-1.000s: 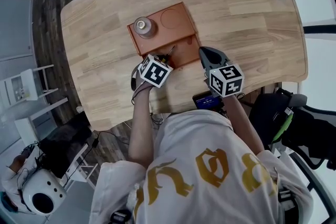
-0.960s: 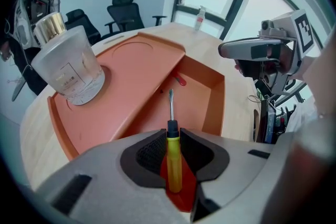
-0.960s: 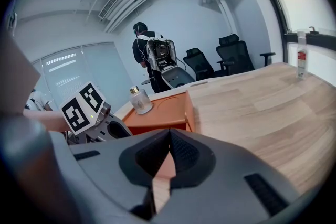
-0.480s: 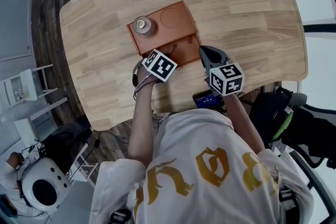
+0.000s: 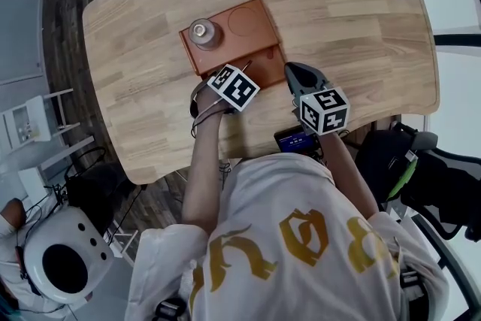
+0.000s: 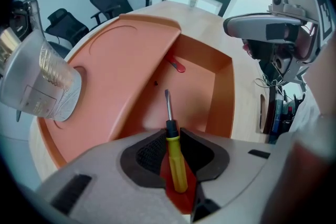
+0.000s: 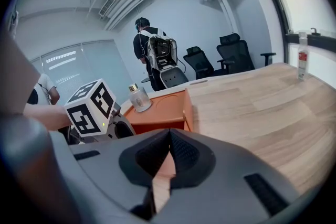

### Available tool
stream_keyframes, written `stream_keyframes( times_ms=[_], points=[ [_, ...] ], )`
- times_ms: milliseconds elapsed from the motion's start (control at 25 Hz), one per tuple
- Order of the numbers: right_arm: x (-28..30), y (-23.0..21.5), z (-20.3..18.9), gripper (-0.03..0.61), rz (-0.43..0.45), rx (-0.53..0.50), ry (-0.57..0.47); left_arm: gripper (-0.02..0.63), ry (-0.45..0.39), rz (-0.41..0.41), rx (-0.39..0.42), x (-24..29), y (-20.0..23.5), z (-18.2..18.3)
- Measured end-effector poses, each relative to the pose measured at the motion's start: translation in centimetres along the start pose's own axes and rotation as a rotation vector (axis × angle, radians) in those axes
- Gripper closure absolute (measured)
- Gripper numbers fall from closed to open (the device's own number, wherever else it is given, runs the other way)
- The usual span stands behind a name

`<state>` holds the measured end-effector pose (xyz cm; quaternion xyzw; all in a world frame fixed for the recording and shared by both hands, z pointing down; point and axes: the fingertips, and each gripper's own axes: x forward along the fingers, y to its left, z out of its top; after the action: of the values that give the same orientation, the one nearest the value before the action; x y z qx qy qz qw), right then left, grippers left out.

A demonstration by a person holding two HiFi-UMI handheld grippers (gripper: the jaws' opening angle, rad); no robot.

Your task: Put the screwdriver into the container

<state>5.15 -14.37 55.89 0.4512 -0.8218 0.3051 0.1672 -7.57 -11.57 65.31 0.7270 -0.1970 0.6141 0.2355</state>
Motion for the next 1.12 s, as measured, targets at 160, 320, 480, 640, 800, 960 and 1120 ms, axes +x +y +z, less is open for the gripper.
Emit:
stream_keyframes(
  times_ms=[160,320,480,640,800,960,1120],
  points=[
    [-0.1,0.0,-0.2,0.568,-0.002,0.001,0.0,0.531,0.018,-0.009,-0.011,0.2,0.0,-0.1],
    [-0.2,-0.1,-0.2,0.568,-0.003,0.004,0.0,0.531,0.043,-0.011,0.002,0.4,-0.1,-0.1],
    [-0.3,-0.1,-0.2,0.568,-0.005,0.003,-0.002,0.525,0.042,-0.014,-0.005,0.4,-0.1,-0.1],
    [-0.4,0.1,-0.3,0.568,-0.008,0.001,-0.001,0.476,0.036,0.002,-0.032,0.5,0.0,-0.3],
    [-0.6,0.3,-0.3,0.568,-0.007,-0.003,-0.006,0.464,0.031,0.025,-0.041,0.5,0.1,-0.4],
    [-0.8,0.6,-0.3,0.568,-0.007,-0.028,-0.001,0.465,-0.006,0.026,-0.058,-0.4,0.1,-0.2],
    [-0.7,1.0,-0.1,0.568,-0.009,-0.042,-0.005,0.465,-0.085,-0.018,-0.091,-1.8,-0.1,0.0]
  ],
)
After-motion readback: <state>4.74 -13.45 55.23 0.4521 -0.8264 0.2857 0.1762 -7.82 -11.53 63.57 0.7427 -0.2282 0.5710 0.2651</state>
